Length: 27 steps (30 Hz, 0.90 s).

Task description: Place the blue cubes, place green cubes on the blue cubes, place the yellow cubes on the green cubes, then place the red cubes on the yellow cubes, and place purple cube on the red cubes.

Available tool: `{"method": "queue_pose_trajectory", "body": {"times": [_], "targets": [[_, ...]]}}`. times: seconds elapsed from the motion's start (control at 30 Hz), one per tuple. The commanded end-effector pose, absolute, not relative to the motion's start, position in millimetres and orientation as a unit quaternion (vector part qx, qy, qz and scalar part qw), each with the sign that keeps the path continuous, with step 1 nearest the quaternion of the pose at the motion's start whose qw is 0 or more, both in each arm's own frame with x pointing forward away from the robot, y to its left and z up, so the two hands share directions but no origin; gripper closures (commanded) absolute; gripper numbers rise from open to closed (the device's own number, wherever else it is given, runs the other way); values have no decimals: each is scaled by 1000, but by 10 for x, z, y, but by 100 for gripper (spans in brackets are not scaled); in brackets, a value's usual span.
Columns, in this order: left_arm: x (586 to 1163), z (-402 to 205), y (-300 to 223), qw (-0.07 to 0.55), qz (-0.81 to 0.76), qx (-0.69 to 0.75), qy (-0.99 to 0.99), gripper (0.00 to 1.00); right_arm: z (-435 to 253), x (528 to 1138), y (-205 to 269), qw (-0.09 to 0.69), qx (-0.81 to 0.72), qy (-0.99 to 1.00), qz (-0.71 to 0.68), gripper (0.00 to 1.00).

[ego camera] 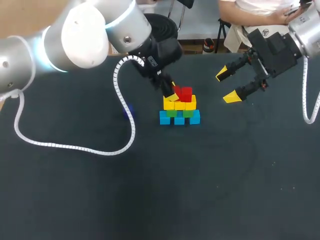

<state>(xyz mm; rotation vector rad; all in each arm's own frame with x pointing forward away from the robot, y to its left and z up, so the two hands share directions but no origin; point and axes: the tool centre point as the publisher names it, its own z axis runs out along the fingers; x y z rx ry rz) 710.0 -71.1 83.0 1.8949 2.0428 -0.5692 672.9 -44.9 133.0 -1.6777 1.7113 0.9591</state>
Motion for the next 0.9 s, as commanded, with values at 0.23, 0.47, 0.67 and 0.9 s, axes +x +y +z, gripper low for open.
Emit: {"method": "queue_pose_trajectory", "body": {"times": [0.23, 0.47, 0.67, 0.9], "targets": [[7096, 832, -714, 146, -199, 659, 710, 100, 1332, 6717, -451, 278, -624, 637, 356, 0], [7102, 829, -733, 145, -199, 660, 710, 100, 1332, 6717, -451, 278, -624, 637, 356, 0], [7104, 817, -733, 144, -199, 659, 711, 100, 1332, 6717, -451, 278, -624, 637, 356, 0], [7104, 797, -704, 141, -198, 658, 713, 100, 1332, 6717, -451, 278, -624, 637, 356, 0]]}}
